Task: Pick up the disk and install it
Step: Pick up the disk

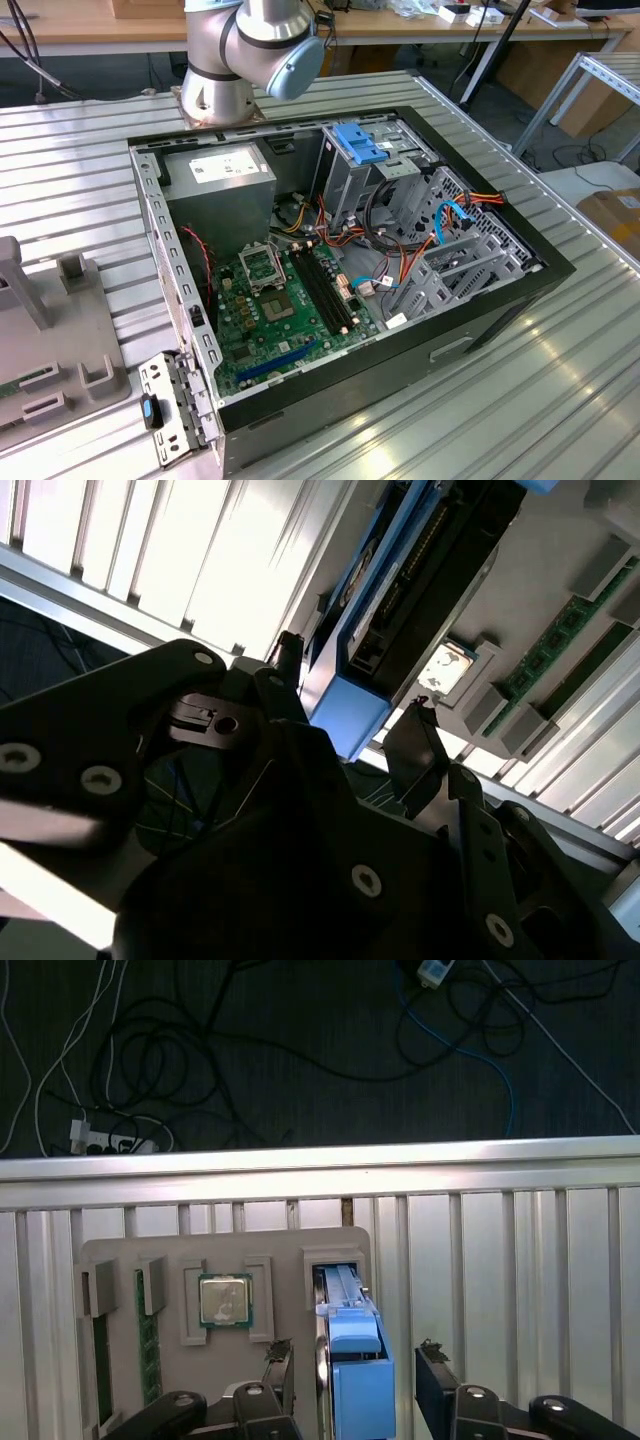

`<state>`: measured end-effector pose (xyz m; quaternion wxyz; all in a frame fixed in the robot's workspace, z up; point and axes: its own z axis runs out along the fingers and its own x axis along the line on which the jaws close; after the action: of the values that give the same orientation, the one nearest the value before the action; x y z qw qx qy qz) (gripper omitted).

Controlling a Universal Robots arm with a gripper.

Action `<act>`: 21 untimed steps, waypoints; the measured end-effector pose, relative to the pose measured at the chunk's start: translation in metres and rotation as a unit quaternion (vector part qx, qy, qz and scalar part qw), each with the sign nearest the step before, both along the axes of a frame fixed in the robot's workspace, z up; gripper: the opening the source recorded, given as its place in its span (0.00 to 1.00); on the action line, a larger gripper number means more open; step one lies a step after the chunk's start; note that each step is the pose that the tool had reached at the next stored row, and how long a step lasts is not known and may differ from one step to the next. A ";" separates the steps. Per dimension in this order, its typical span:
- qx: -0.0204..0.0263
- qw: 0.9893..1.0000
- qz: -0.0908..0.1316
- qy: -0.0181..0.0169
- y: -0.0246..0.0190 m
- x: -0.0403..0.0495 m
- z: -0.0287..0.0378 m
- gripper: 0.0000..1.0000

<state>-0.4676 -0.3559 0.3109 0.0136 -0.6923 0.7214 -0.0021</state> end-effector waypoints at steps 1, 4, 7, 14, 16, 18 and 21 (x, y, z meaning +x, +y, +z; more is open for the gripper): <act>0.000 1.000 0.000 0.000 0.0000 0.0000 0.0000 0.59; 0.000 1.000 0.000 0.000 0.0000 0.0000 0.0000 0.51; 0.000 1.000 0.000 0.000 0.0000 0.0001 0.0000 0.51; 0.000 1.000 0.000 0.000 0.0000 0.0002 0.0000 0.37; 0.000 1.000 0.000 0.000 0.0000 0.0002 0.0000 0.37; 0.000 1.000 0.007 0.000 0.0000 0.0002 0.0000 0.37; 0.000 1.000 0.016 0.000 0.0000 0.0003 0.0012 0.37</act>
<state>-0.4674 -0.3558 0.3121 0.0137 -0.7035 0.7105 -0.0019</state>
